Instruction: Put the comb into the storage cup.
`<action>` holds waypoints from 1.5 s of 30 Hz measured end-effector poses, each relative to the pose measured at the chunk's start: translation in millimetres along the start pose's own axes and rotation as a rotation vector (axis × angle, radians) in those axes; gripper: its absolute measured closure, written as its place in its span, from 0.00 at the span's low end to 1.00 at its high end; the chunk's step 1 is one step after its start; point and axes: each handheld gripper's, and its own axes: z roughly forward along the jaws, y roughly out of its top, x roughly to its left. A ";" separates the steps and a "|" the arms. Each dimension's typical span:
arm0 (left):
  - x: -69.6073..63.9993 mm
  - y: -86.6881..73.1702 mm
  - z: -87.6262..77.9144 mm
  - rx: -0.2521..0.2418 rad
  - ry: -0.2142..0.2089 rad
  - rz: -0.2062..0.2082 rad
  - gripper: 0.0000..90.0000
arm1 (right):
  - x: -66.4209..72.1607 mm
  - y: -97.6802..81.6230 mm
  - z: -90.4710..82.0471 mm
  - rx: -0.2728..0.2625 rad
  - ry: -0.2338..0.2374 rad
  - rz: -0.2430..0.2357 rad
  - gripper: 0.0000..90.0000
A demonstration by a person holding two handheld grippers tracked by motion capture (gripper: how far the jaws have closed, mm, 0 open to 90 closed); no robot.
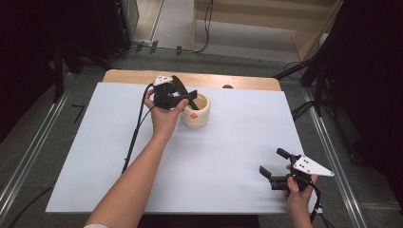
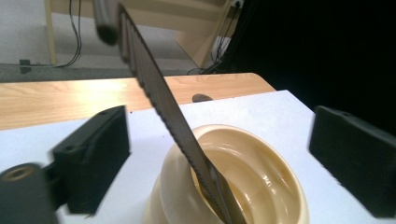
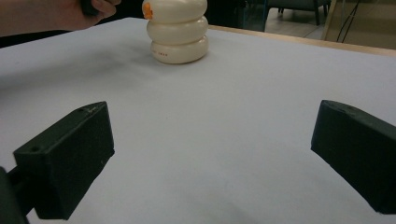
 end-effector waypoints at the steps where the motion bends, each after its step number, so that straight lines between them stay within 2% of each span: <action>1: 0.4 -0.5 -0.9 0.001 0.002 0.004 0.03 | 0.0 0.0 0.1 0.000 0.000 0.000 0.00; 3: 1.7 -2.8 -3.6 -0.001 0.001 0.007 0.01 | 0.2 0.1 0.1 0.000 -0.001 0.000 0.00; 6: 3.0 -7.2 -7.6 0.000 -0.007 0.033 0.00 | 0.3 0.0 0.0 0.000 -0.001 0.001 0.00; 16: 8.4 -13.0 -22.4 -0.008 -0.024 0.049 0.00 | 0.5 0.1 0.7 0.002 -0.004 -0.004 0.00; 18: 8.1 -13.9 -25.8 -0.011 -0.010 0.060 0.00 | 0.5 0.1 0.9 0.001 -0.005 -0.006 0.00; 26: 9.8 -16.7 -40.7 -0.019 -0.015 0.086 0.00 | 0.8 0.1 0.9 0.002 -0.006 -0.006 0.00; 30: 9.1 -17.8 -48.8 -0.018 -0.012 0.109 0.00 | 0.8 0.1 0.9 0.003 -0.006 -0.006 0.00; 45: 4.0 -26.8 -81.8 -0.045 -0.033 0.157 0.00 | 1.2 0.1 1.4 0.004 -0.007 -0.012 0.00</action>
